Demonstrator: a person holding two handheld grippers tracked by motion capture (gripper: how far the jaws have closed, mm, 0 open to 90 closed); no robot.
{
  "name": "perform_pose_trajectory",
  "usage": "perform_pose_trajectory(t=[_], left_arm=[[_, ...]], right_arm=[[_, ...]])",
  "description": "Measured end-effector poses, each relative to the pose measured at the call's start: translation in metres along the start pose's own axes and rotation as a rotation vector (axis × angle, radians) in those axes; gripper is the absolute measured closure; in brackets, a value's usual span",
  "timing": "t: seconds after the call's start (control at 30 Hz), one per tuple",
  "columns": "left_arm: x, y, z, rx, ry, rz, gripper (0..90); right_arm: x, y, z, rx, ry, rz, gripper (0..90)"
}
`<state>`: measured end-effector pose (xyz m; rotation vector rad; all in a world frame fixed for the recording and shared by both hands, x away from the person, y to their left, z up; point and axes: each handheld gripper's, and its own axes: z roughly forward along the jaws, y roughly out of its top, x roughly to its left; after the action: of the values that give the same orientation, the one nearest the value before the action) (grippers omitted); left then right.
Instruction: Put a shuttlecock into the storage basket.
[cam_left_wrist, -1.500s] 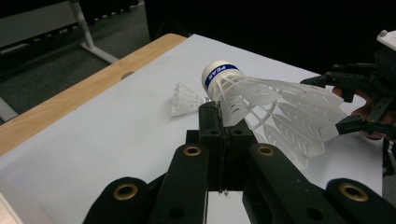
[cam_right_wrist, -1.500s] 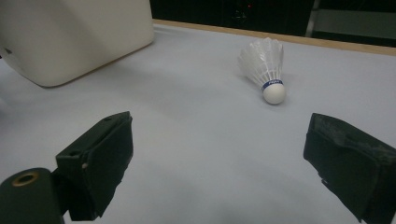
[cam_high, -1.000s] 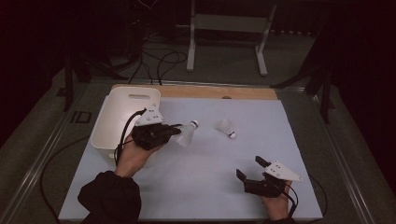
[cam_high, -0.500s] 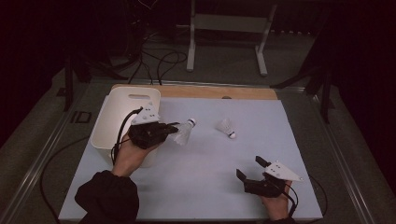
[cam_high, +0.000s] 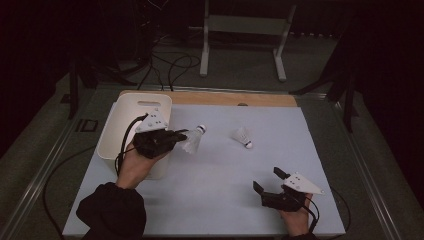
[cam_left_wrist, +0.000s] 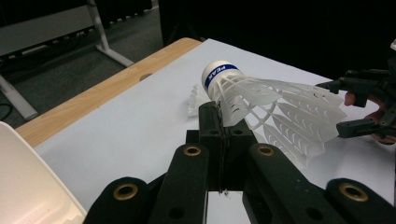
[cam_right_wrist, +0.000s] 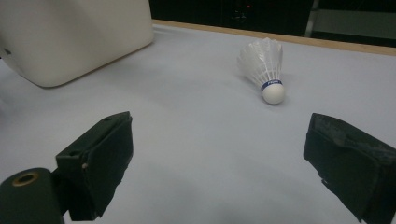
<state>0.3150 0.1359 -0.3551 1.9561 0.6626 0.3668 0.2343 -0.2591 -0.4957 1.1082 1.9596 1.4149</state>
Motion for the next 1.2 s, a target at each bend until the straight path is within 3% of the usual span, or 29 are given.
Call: perform_pose_trajectory(t=[1.2], left_arm=[[0.01,-0.002,-0.012,0.003,0.03,-0.01,89.8]], right_arm=[[0.0,0.0,0.0,0.004,0.001,-0.002,8.1]])
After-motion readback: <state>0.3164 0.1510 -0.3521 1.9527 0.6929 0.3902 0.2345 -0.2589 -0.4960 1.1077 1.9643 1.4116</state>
